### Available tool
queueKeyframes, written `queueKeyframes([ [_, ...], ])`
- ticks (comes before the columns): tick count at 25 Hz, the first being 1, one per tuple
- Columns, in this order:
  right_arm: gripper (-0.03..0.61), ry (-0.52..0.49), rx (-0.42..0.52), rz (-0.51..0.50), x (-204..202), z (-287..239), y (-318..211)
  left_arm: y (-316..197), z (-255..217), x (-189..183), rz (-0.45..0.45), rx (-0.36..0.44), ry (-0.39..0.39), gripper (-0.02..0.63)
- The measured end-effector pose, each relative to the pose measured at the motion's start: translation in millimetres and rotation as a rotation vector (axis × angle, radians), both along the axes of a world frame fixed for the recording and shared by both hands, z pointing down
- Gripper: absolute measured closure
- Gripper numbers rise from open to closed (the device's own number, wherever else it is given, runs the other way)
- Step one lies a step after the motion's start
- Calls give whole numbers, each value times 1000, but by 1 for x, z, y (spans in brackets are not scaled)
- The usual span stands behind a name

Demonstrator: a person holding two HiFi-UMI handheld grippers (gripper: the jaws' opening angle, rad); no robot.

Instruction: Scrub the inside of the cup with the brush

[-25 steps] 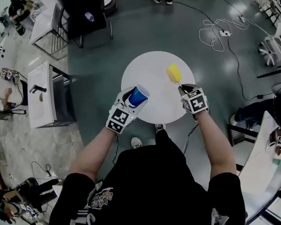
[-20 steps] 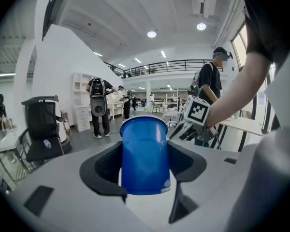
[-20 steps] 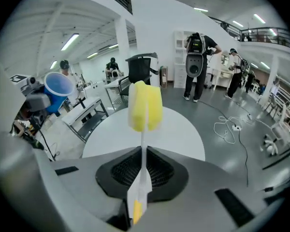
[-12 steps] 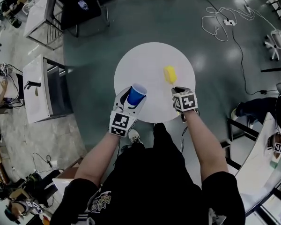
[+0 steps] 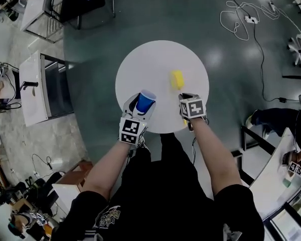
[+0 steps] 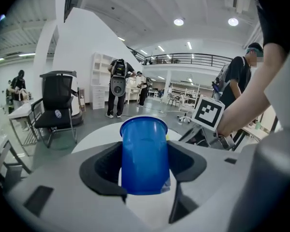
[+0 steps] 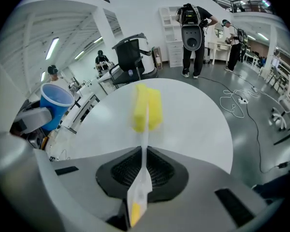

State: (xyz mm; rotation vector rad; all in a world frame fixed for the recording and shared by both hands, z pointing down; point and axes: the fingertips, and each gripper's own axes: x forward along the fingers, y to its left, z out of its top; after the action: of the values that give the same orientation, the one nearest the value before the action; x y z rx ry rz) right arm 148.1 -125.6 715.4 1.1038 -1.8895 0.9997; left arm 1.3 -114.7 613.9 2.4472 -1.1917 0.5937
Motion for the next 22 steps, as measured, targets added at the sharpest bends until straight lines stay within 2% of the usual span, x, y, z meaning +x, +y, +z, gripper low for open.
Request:
queueKeyframes([
  [11, 535, 14, -22, 119, 5, 17, -17, -7, 19, 5, -19, -31, 7, 339],
  [19, 533, -20, 1, 117, 3, 16, -15, -7, 20, 8, -2, -33, 6, 339],
  [22, 459, -34, 4, 117, 1, 15, -12, -6, 20, 7, 4, -30, 6, 339],
])
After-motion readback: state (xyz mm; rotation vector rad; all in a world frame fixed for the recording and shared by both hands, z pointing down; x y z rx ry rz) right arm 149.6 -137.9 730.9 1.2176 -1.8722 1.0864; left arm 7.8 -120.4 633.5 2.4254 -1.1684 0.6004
